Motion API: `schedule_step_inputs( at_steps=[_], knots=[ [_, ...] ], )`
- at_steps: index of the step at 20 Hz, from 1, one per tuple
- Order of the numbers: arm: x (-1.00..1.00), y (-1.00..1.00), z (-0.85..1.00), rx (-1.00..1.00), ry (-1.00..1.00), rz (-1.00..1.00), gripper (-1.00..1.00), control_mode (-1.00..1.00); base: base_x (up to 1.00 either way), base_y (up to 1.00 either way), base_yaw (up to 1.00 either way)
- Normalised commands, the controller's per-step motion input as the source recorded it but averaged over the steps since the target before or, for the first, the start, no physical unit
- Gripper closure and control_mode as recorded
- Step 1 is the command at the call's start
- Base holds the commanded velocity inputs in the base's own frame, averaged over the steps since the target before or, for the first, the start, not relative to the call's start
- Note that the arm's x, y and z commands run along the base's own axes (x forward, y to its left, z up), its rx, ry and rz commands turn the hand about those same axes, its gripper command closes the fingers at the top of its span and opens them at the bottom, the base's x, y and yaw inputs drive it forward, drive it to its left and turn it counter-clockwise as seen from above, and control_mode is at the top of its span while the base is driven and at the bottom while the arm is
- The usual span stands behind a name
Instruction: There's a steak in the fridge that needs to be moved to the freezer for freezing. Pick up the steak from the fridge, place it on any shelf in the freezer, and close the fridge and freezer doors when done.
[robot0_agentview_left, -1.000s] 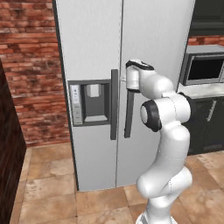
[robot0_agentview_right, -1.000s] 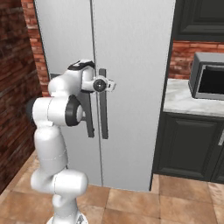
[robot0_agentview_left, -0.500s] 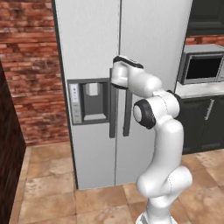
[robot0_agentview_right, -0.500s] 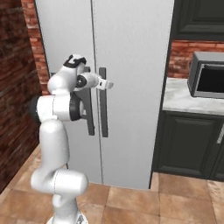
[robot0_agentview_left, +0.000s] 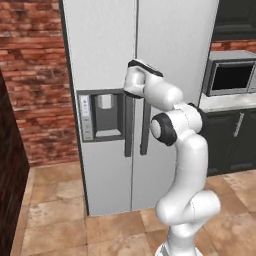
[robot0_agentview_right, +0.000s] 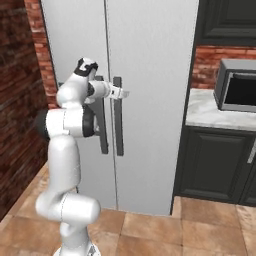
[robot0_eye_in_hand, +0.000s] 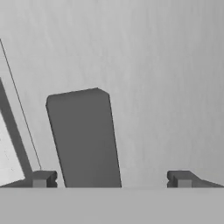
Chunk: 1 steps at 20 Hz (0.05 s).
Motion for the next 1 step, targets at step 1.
schedule_step_inputs(
  at_steps=[1],
  knots=[
    [1.0, 0.0, -0.1, 0.0, 0.0, 0.0, -1.0, -1.0, 0.0, 0.0, 0.0]
  ],
)
